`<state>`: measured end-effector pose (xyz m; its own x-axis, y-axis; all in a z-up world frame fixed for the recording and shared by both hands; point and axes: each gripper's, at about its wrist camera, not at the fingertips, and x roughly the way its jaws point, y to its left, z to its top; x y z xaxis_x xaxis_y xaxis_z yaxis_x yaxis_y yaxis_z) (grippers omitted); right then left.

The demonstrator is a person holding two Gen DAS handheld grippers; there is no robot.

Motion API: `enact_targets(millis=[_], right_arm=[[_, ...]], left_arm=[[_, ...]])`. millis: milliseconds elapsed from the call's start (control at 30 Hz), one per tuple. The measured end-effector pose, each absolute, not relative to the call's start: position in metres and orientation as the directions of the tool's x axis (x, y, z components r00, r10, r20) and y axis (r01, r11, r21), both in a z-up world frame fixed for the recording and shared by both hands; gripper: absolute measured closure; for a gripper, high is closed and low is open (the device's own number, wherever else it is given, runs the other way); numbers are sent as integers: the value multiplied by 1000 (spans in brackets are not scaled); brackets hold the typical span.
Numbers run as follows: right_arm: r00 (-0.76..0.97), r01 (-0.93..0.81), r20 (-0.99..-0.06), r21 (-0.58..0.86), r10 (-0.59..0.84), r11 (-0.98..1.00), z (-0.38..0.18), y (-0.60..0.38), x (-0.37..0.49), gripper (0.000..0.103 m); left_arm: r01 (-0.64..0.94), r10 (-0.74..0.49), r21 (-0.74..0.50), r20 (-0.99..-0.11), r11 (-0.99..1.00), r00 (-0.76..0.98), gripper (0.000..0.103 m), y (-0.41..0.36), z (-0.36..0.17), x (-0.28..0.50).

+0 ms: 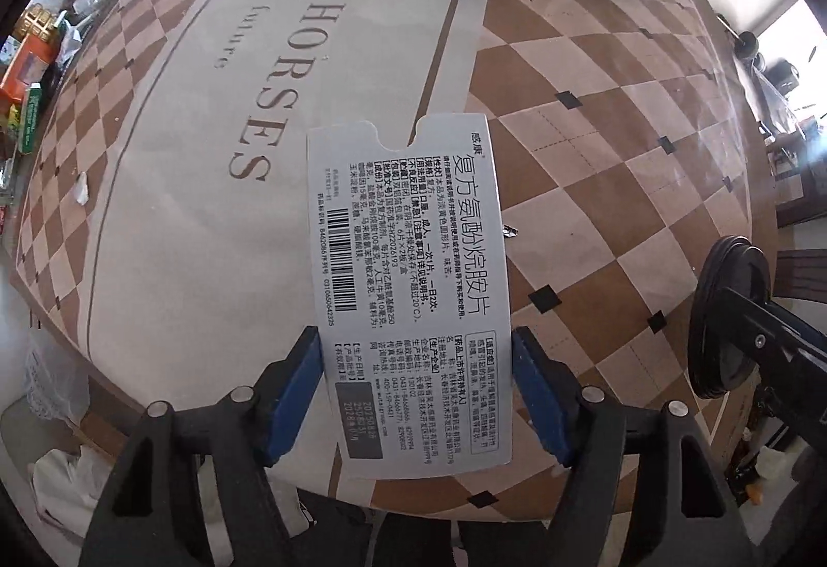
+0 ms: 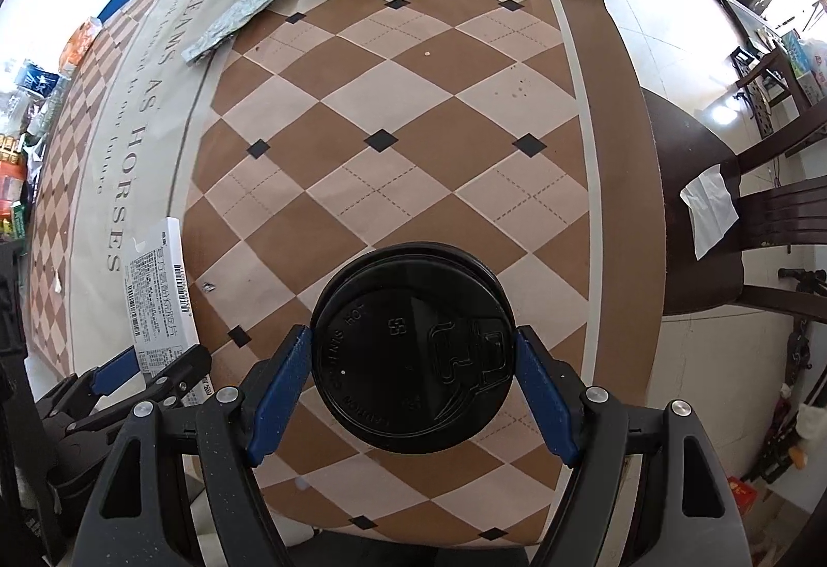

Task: Collect trash
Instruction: 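Lift the leaflet and black lid off the table with both tools, then lower the leaflet and lid over the bin and open both tools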

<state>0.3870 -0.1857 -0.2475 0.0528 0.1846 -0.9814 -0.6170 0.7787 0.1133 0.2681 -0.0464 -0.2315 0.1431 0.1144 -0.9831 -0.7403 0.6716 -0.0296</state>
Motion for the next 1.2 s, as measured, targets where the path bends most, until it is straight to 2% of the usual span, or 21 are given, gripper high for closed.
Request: enact_targets(millis=[233, 400, 533, 700, 833, 1200], right_arm=[[50, -651, -970, 150, 239, 744, -226, -197, 350, 24], [11, -683, -962, 192, 273, 705, -216, -221, 302, 24], [-59, -716, -963, 225, 264, 661, -226, -253, 252, 24], [-174, -723, -967, 254, 187, 642, -276, -295, 188, 24], [-223, -729, -969, 239, 107, 641, -342, -307, 151, 24], [-112, -770, -993, 101, 23, 630, -546, -255, 145, 24]], left_arm=[[-735, 194, -23, -958, 677, 209, 33, -85, -187, 219], [-749, 162, -79, -956, 658, 244, 33, -104, -180, 144], [-777, 95, -121, -969, 618, 227, 33, -122, -202, 81], [-814, -6, -141, -986, 563, 167, 33, -133, -263, 34], [-827, -69, -156, -987, 540, 142, 33, -128, -331, 24], [-833, -202, -228, -969, 504, 143, 33, -69, -522, 40]])
